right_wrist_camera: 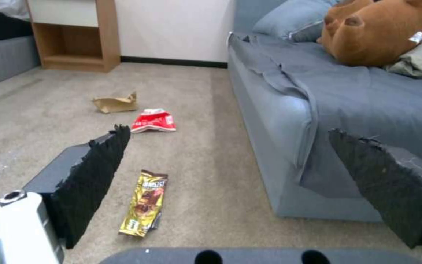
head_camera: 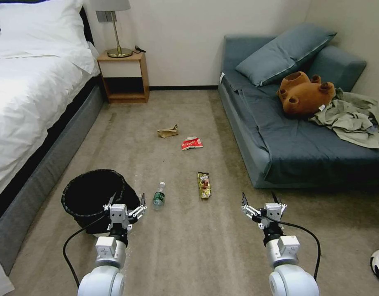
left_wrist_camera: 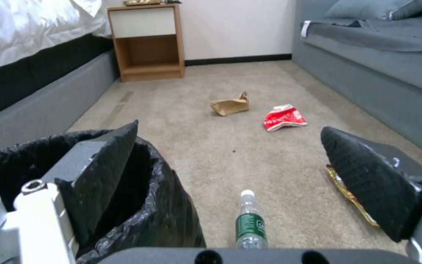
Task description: Pick up the trash bin, then pick up the garbage on the floor and place it into the trash bin.
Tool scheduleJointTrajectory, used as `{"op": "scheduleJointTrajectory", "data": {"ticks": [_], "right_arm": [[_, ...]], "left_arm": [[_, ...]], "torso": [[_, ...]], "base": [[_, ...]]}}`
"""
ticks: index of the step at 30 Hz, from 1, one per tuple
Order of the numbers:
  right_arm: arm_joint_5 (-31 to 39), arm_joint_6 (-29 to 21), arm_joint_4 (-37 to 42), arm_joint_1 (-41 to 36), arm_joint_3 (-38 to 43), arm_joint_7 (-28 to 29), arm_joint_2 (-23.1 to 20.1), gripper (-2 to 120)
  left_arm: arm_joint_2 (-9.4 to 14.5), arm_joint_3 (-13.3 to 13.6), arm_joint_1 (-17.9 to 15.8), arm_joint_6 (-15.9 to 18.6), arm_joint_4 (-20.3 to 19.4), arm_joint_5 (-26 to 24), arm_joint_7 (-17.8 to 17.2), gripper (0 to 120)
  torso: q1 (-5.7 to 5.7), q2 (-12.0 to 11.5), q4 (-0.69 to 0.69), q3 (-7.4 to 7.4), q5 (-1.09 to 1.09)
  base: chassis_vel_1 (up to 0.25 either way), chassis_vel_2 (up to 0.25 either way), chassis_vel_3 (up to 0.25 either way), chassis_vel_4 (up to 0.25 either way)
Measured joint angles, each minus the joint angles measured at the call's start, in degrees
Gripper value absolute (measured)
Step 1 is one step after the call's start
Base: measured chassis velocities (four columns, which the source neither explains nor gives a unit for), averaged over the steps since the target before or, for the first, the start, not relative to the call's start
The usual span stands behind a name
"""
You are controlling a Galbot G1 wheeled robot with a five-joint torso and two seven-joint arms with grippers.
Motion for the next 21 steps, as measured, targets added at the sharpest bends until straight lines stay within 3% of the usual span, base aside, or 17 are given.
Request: {"op": "scheduleJointTrajectory", "data": {"ticks": [21], "right_arm": [[0.0,0.0,0.0,0.0,0.0,0.0,0.0,100]], "left_arm": [[0.0,0.0,0.0,0.0,0.0,0.0,0.0,100]], "torso": [[0.0,0.0,0.0,0.0,0.0]], "base": [[0.0,0.0,0.0,0.0]]}}
